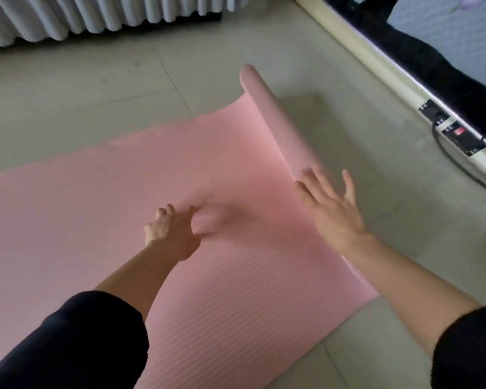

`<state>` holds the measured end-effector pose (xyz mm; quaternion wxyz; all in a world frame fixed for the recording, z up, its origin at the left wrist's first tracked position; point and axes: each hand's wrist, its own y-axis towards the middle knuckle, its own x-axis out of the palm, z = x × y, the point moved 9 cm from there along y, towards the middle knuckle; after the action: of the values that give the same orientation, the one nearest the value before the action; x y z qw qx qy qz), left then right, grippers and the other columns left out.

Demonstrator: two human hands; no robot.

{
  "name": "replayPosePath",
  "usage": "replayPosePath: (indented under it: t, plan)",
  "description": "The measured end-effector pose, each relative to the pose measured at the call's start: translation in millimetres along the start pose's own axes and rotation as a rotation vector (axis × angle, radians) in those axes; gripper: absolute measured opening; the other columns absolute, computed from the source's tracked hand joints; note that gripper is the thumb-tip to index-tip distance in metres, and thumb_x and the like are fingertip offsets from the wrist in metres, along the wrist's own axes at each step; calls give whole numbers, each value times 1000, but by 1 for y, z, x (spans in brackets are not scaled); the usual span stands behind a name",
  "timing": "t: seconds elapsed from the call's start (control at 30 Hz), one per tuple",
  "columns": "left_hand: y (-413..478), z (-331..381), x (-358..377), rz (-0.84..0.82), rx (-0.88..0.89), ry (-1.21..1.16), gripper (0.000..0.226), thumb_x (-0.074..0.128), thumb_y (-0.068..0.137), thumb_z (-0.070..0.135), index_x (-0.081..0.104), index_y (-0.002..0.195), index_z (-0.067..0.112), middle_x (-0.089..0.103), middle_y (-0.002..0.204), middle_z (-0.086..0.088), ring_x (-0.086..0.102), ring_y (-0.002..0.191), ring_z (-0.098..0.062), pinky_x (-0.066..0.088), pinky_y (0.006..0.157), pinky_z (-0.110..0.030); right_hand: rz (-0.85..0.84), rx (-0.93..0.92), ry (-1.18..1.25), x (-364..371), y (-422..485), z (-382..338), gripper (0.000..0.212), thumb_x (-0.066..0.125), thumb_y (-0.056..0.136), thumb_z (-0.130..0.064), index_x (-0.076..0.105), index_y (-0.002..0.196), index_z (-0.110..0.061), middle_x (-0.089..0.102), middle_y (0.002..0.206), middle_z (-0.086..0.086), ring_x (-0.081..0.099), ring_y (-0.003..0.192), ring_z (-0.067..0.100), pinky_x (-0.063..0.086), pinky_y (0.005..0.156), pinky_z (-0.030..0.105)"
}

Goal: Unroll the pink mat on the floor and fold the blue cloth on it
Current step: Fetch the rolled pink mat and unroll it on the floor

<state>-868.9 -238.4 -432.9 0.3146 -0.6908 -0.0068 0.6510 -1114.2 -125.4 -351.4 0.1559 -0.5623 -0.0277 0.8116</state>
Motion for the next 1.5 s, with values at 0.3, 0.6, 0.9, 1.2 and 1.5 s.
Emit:
replayPosePath:
  t: [0.3, 0.6, 0.9, 1.2, 1.5]
  plan:
    - [49, 47, -24, 134, -92, 28, 57, 36, 90, 59, 35, 131, 19, 50, 122, -8, 48, 112, -30, 42, 77, -39, -91, 346, -107, 57, 65, 99, 84, 24, 93, -55, 11, 147, 8, -4, 157, 27, -8, 146, 38, -5, 112, 62]
    - [72, 67, -12, 499, -123, -429, 54, 47, 84, 32, 44, 122, -6, 31, 152, -22, 20, 145, -33, 19, 118, -45, -274, 287, 347, 153, 111, 120, 69, 2, 94, -43, 15, 151, -6, 1, 149, 43, -1, 141, 52, 4, 116, 56]
    - [75, 71, -9, 435, -123, -320, 67, 37, 82, 49, 42, 138, 11, 29, 155, -18, 20, 145, -33, 22, 118, -46, -126, 358, 539, 129, 223, 93, 97, 18, 76, -79, -2, 152, -22, -11, 156, 29, -12, 142, 50, -8, 111, 64]
    - [82, 68, -8, 408, -138, -302, 62, 42, 80, 48, 50, 130, 11, 35, 152, -19, 27, 143, -35, 28, 113, -49, -207, 284, 597, 89, 328, 85, 91, 25, 67, -87, 2, 145, -47, -8, 160, -3, -11, 142, 50, 7, 105, 71]
    - [84, 65, -9, 426, -153, -315, 63, 45, 76, 51, 50, 127, 14, 37, 151, -16, 29, 141, -33, 32, 108, -51, -47, 208, 545, 124, 256, 101, 92, 13, 70, -88, 4, 149, -40, -3, 162, 5, -5, 146, 41, 0, 113, 63]
